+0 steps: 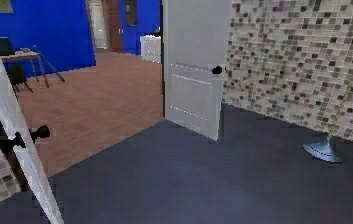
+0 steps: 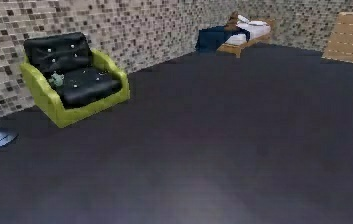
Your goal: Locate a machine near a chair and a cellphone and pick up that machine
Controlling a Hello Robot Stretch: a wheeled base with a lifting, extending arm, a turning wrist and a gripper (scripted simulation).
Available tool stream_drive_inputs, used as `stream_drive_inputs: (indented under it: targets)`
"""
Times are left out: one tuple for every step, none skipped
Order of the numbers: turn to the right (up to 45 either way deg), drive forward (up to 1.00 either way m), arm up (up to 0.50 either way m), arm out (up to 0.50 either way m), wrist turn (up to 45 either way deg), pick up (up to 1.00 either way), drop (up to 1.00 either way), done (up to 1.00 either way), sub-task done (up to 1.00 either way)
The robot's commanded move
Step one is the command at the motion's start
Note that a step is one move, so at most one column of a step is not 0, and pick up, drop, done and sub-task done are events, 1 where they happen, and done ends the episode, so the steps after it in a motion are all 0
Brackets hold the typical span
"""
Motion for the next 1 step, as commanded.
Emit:
stream_drive_inputs:
  targets:
    - [0.0, 0.65, 0.00, 0.00, 0.0, 0.00, 0.00, 0.00, 0.00]
